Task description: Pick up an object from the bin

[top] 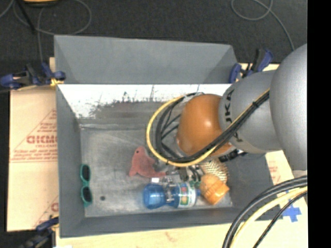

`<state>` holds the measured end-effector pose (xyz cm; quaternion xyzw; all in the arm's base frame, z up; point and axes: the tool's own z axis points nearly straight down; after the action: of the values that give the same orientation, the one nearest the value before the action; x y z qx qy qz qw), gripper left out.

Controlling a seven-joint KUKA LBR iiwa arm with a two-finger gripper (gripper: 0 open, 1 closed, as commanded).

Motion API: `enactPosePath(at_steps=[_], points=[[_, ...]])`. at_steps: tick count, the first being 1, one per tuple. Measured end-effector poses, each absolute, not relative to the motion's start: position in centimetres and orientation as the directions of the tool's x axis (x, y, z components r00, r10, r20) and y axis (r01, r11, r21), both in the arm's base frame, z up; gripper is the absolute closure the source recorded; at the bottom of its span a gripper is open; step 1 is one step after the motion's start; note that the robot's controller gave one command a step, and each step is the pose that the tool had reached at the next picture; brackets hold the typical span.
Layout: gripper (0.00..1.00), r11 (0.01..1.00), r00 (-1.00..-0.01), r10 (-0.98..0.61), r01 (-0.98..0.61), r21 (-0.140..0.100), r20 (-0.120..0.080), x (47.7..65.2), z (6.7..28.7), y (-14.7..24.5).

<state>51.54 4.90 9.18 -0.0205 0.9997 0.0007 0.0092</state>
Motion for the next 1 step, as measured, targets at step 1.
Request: enactPosePath(at_steps=[1], points=[[1.00, 0.999, -0.999, -0.041, -0.041, 0.001, -0.019, 51.54, 9.18, 4.91]])
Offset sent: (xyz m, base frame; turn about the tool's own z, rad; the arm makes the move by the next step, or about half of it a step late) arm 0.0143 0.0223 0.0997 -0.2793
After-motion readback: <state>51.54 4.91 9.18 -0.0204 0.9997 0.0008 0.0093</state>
